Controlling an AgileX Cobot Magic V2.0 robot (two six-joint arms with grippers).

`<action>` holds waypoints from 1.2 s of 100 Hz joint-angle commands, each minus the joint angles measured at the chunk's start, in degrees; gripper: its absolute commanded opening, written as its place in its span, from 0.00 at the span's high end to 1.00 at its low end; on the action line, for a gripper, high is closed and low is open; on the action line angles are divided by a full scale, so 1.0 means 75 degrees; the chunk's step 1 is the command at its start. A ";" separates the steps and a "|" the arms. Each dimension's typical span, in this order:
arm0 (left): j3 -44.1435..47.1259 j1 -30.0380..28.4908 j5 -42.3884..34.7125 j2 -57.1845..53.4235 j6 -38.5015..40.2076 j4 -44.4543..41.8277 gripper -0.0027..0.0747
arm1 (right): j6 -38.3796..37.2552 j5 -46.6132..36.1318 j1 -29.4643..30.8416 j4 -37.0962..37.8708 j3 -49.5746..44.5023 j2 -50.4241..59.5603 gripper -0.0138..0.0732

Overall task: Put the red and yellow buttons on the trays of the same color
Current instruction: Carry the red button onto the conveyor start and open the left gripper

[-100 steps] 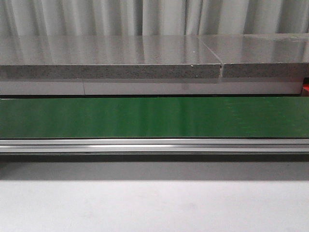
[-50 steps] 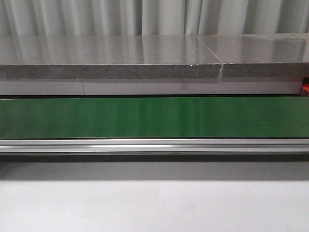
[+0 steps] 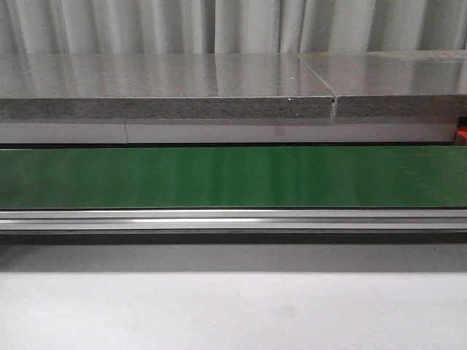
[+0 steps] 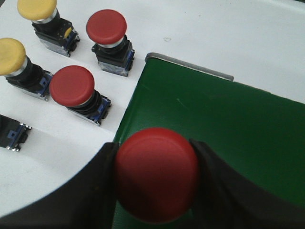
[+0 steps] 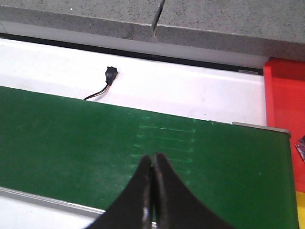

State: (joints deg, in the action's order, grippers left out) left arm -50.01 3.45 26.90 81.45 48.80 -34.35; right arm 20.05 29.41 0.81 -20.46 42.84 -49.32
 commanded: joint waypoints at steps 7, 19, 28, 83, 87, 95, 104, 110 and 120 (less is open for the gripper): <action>-0.0252 0.0053 -0.0077 -0.0097 -0.0054 -0.0004 0.98 | 0.0073 -0.0437 -0.0004 -0.0094 0.0182 0.0106 0.92; -0.0252 0.0053 -0.0063 -0.0048 -0.0493 0.0318 0.83 | 0.0073 -0.0437 -0.0004 -0.0094 0.0182 0.0106 0.92; -0.0252 0.0053 -0.0132 -0.0048 -0.0738 0.0608 0.56 | 0.0073 -0.0437 -0.0004 -0.0094 0.0182 0.0106 0.92; -0.0966 0.0053 -0.0009 -0.0079 -0.1343 0.1136 0.14 | 0.0073 -0.0437 -0.0004 -0.0094 0.0182 0.0106 0.92; -0.1089 0.0053 0.0094 -0.0079 -0.1519 0.1306 0.14 | 0.0073 -0.0437 -0.0004 -0.0094 0.0182 0.0106 0.92; -0.1375 0.0053 0.0321 -0.0079 -0.1692 0.1463 0.14 | 0.0073 -0.0437 -0.0004 -0.0094 0.0182 0.0106 0.92; -0.1647 0.0053 0.0536 -0.0090 -0.1692 0.1463 0.14 | 0.0073 -0.0437 -0.0004 -0.0094 0.0182 0.0106 0.92; -0.1773 0.0036 0.0599 -0.0107 -0.1692 0.1440 0.14 | 0.0073 -0.0437 -0.0004 -0.0094 0.0182 0.0106 0.92; -0.1893 -0.0115 0.0822 -0.0123 -0.1704 0.1325 0.14 | 0.0073 -0.0437 -0.0004 -0.0094 0.0182 0.0106 0.92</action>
State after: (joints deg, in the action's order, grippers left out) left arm -61.74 3.45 33.52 82.55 36.24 -23.39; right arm 20.05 29.41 0.81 -20.46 42.84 -49.32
